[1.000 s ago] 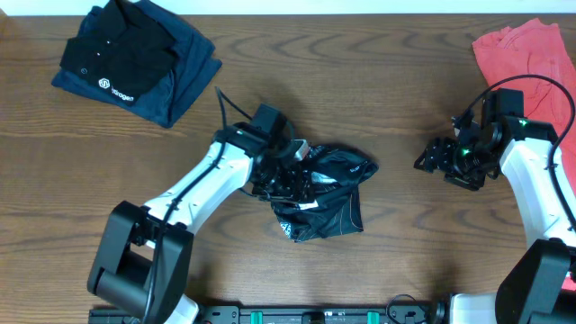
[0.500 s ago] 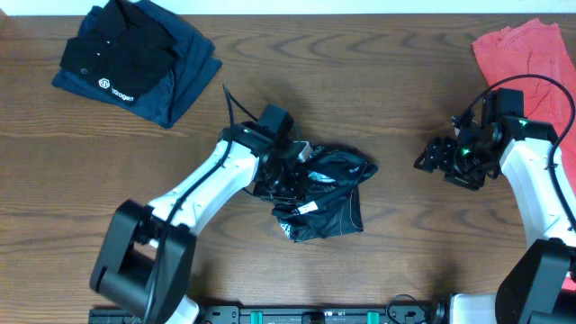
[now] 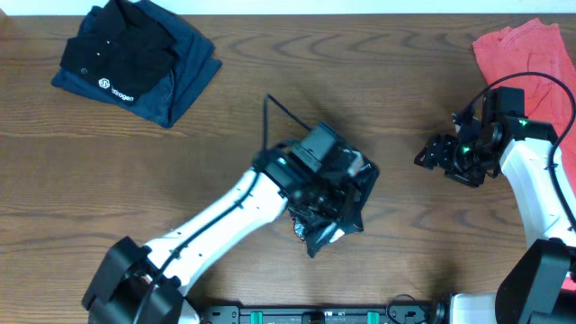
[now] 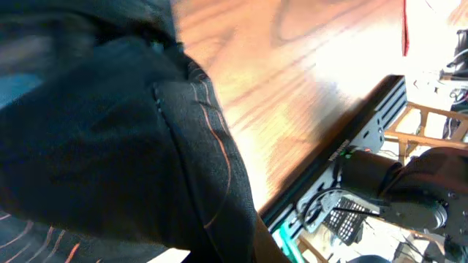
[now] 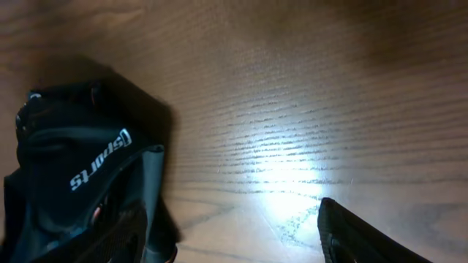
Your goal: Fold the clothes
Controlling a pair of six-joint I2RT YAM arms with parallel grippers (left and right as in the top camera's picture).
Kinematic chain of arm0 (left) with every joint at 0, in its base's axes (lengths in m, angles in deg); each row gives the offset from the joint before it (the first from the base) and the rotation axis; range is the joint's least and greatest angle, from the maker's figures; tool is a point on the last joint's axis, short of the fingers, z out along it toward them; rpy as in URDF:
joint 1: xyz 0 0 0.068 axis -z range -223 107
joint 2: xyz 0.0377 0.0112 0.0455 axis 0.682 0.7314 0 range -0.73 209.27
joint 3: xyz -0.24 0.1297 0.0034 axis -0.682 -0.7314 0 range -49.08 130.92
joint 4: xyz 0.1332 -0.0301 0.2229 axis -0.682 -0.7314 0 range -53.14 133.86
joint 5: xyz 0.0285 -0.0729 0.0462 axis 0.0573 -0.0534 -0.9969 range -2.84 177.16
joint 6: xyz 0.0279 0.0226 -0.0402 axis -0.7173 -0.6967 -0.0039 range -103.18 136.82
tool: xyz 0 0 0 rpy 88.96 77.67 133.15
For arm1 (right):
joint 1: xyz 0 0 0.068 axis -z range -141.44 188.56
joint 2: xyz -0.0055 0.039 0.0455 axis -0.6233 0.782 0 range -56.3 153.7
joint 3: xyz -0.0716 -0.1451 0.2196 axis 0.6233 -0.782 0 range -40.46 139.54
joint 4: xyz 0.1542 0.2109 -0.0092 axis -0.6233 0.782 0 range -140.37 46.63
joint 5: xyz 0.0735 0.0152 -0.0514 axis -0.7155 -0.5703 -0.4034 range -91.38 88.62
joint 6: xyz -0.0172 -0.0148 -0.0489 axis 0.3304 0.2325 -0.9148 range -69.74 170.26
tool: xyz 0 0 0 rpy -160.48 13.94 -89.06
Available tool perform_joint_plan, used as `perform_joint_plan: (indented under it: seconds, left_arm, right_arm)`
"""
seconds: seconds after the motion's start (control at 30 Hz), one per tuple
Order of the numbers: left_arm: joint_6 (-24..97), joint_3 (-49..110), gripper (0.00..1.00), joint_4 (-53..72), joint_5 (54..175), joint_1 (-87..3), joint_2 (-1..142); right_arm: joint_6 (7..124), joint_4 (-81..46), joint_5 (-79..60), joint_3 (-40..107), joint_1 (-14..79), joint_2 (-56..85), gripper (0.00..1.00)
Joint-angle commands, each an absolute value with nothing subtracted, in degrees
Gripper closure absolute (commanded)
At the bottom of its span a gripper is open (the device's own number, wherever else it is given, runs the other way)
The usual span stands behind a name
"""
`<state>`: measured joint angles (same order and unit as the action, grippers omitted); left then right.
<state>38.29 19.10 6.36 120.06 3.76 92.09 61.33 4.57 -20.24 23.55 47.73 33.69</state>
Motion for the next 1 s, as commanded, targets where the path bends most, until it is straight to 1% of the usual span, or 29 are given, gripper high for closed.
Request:
perform_joint_plan:
  seconds: [0.0, 0.07, 0.13, 0.2, 0.23, 0.27, 0.47, 0.53, 0.67, 0.73, 0.83, 0.97]
  left_arm:
    - [42.7, 19.7, 0.94, 7.4, 117.2, 6.5, 93.6]
    - [42.7, 19.7, 0.93, 8.1, 117.3, 8.0, 94.0]
    - [42.7, 19.7, 0.76, 8.4, 117.3, 9.2, 94.1]
    - [42.7, 19.7, 0.69, 8.6, 117.1, 10.2, 94.2]
    - [42.6, 19.7, 0.60, 8.6, 117.1, 10.4, 94.2]
    - [42.6, 19.7, 0.47, 8.6, 117.1, 10.5, 94.2]
    - [38.8, 20.3, 0.45, 7.5, 116.9, 10.3, 92.9]
    - [38.8, 21.2, 0.45, 6.3, 114.7, 9.5, 91.3]
    - [41.8, 23.3, 0.44, 1.2, 105.1, 4.5, 86.7]
    - [42.1, 23.3, 0.44, 1.0, 105.1, 0.6, 84.6]
    - [42.2, 23.3, 0.37, 2.3, 106.5, -3.8, 84.0]
    - [42.0, 23.3, 0.34, 5.9, 107.3, -4.1, 87.3]
  right_arm:
    - [61.1, 3.9, -20.9, 24.2, 48.1, 34.1, 0.27]
    - [61.2, 3.6, -20.9, 24.2, 48.1, 34.1, 0.27]
    - [61.2, 3.4, -20.9, 24.2, 48.1, 34.1, 0.27]
    - [61.4, 3.3, -20.9, 24.2, 48.1, 34.1, 0.27]
    - [61.5, 3.3, -20.9, 24.2, 48.1, 34.1, 0.27]
    - [61.6, 3.3, -20.9, 24.2, 48.1, 34.1, 0.27]
    - [62.5, 2.7, -20.9, 24.2, 48.1, 34.1, 0.27]
    - [62.5, 2.5, -20.9, 24.2, 48.1, 34.1, 0.27]
    - [62.7, 2.4, -20.9, 24.2, 48.1, 34.1, 0.27]
    - [63.1, 2.3, -21.0, 24.2, 48.1, 34.1, 0.27]
    - [63.5, 1.4, -22.9, 24.2, 48.1, 34.1, 0.27]
    - [64.4, -0.3, -26.5, 24.2, 48.0, 34.1, 0.28]
